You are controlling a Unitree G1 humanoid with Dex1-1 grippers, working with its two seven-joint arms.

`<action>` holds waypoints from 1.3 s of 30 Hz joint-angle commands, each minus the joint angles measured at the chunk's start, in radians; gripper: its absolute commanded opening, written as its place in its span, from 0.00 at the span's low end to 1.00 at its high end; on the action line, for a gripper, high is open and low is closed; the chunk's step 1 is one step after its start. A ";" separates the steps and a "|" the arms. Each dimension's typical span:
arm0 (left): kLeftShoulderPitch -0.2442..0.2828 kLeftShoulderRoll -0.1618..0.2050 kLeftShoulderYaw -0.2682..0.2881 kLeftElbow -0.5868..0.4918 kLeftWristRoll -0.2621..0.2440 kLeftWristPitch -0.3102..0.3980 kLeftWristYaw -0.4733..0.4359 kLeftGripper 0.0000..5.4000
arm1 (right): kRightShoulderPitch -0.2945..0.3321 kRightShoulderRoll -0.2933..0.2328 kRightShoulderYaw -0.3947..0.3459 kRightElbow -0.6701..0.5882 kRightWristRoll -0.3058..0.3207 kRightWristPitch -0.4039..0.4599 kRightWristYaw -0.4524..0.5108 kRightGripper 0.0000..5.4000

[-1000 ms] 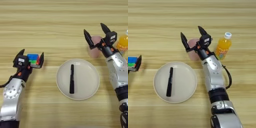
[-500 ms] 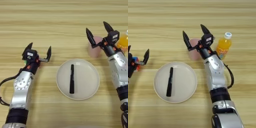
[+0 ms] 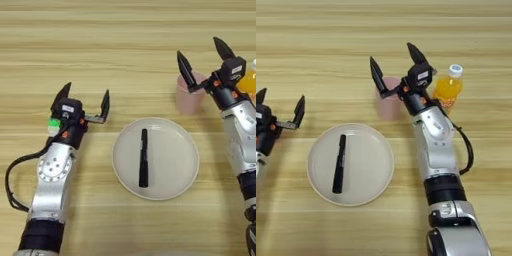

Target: Move the objects on the table

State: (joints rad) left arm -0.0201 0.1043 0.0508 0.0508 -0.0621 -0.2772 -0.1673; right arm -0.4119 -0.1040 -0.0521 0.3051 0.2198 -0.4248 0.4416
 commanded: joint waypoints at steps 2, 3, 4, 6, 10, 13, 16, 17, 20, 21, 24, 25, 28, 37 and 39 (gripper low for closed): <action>0.074 -0.003 0.013 -0.108 0.040 0.069 0.062 1.00 | 0.018 0.015 0.012 -0.021 -0.008 0.001 -0.016 1.00; 0.081 -0.004 0.016 -0.119 0.035 0.073 0.066 1.00 | 0.019 0.017 0.014 -0.022 -0.009 0.001 -0.018 1.00; 0.089 -0.005 0.021 -0.129 0.031 0.077 0.070 1.00 | 0.019 0.018 0.015 -0.023 -0.010 0.002 -0.020 1.00; 0.107 -0.003 0.028 -0.149 0.026 0.087 0.077 1.00 | 0.021 0.019 0.017 -0.026 -0.011 0.002 -0.024 1.00; 0.164 -0.001 0.035 -0.182 0.026 0.123 0.086 1.00 | 0.025 0.020 0.018 -0.033 -0.011 0.004 -0.029 1.00; 0.189 -0.003 0.041 -0.188 0.028 0.139 0.096 1.00 | 0.026 0.022 0.020 -0.036 -0.011 0.005 -0.031 1.00; 0.197 -0.004 0.036 -0.182 0.028 0.155 0.095 1.00 | 0.024 0.023 0.022 -0.038 -0.011 0.005 -0.031 1.00; 0.197 -0.004 0.033 -0.179 0.031 0.160 0.096 1.00 | 0.024 0.024 0.022 -0.039 -0.011 0.006 -0.032 1.00; 0.194 -0.012 0.035 -0.168 0.017 0.186 0.098 1.00 | 0.026 0.023 0.023 -0.046 -0.010 0.006 -0.032 1.00; 0.193 -0.014 0.037 -0.164 0.008 0.193 0.094 1.00 | 0.027 0.022 0.023 -0.048 -0.009 0.007 -0.032 1.00; 0.186 -0.015 0.049 -0.143 -0.002 0.195 0.095 1.00 | 0.027 0.021 0.022 -0.051 -0.009 0.008 -0.032 1.00; 0.183 -0.016 0.053 -0.136 -0.006 0.197 0.095 1.00 | 0.027 0.021 0.022 -0.050 -0.009 0.009 -0.033 1.00; 0.167 -0.018 0.060 -0.113 -0.019 0.209 0.093 1.00 | 0.027 0.022 0.024 -0.051 -0.009 0.009 -0.032 1.00; 0.111 -0.022 0.084 -0.050 -0.054 0.211 0.095 1.00 | 0.026 0.025 0.026 -0.050 -0.006 0.009 -0.031 1.00; 0.101 -0.023 0.086 -0.041 -0.056 0.209 0.097 1.00 | 0.027 0.025 0.026 -0.050 -0.005 0.009 -0.031 1.00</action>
State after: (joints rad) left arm 0.0935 0.0893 0.1338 -0.0062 -0.1109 -0.0818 -0.0744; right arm -0.3892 -0.0816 -0.0291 0.2690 0.2145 -0.4237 0.4146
